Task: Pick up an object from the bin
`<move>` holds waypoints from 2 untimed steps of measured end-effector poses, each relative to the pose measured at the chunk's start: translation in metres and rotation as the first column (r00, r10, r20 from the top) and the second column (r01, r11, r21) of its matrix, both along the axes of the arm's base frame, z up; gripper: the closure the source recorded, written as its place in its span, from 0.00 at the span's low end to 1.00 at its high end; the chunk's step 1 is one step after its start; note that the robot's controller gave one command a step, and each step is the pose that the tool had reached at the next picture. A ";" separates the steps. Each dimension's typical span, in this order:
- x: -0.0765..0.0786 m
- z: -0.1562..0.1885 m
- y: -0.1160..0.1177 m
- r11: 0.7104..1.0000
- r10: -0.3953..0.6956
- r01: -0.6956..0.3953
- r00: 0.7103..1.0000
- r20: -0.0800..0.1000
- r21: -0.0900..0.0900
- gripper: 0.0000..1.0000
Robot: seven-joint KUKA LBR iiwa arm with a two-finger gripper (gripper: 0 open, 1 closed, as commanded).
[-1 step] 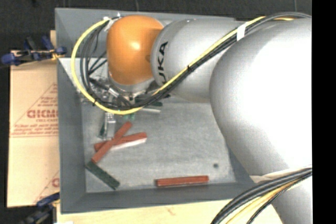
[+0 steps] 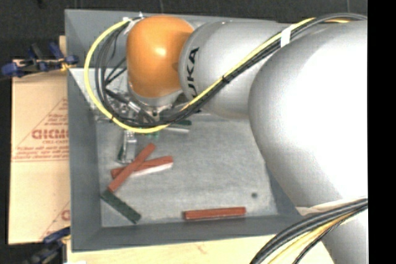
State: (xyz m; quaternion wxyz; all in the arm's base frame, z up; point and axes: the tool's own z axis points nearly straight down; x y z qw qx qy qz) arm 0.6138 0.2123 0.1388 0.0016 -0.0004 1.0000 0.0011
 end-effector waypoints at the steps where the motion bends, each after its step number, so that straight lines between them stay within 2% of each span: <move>1: -0.033 -0.038 -0.018 0.998 0.057 -0.057 0.998 0.005 -0.001 0.00; 2: -0.040 -0.060 -0.030 0.986 0.166 -0.166 0.986 -0.004 -0.002 0.00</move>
Offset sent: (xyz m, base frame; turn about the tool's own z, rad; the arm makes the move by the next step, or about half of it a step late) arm -0.0145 -0.0433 -0.0688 -0.2606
